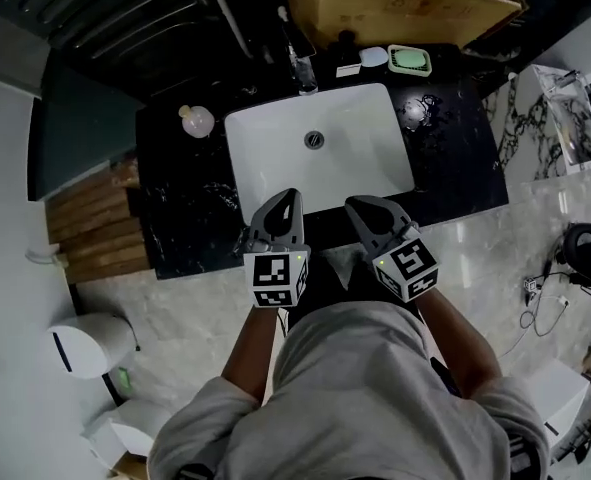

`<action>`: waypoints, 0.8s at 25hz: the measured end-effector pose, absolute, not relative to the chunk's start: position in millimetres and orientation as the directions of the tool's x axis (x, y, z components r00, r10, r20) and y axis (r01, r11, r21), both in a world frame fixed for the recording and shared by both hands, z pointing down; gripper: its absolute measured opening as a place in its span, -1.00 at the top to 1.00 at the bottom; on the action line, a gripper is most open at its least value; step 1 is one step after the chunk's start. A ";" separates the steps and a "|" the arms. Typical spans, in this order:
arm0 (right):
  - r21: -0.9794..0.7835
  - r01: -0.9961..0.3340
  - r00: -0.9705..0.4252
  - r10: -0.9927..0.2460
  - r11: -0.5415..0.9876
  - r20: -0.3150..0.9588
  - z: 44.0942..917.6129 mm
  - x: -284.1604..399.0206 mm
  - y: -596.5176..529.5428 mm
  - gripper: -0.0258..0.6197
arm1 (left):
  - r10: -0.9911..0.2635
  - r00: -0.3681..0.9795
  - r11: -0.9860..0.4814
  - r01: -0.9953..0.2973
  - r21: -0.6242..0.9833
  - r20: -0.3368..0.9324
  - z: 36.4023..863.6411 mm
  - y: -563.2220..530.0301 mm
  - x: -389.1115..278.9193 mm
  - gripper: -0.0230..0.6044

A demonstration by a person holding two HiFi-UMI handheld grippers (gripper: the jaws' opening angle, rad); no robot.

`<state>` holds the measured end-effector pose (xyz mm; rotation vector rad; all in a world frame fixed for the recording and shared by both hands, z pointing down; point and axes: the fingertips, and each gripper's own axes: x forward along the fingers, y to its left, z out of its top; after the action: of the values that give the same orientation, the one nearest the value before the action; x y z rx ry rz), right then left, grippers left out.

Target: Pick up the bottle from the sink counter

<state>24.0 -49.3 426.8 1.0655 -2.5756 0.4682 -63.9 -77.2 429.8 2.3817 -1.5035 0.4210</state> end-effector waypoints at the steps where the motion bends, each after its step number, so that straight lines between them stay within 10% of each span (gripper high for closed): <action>1: -0.166 -0.721 -0.671 -0.618 0.672 0.410 425.7 24.3 -52.2 0.89 | -0.822 0.408 -0.405 -0.909 0.095 0.398 431.5 -81.3 -65.3 0.88; 20: -0.289 -0.760 -0.646 -0.626 0.582 0.436 462.2 -37.4 -119.0 0.89 | -0.851 0.287 -0.298 -0.953 0.045 0.439 445.1 -157.6 -166.7 0.88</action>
<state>-37.4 -119.0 462.2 1.1376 -2.5283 0.6623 -166.7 -157.6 445.1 2.2617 -1.6437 0.4846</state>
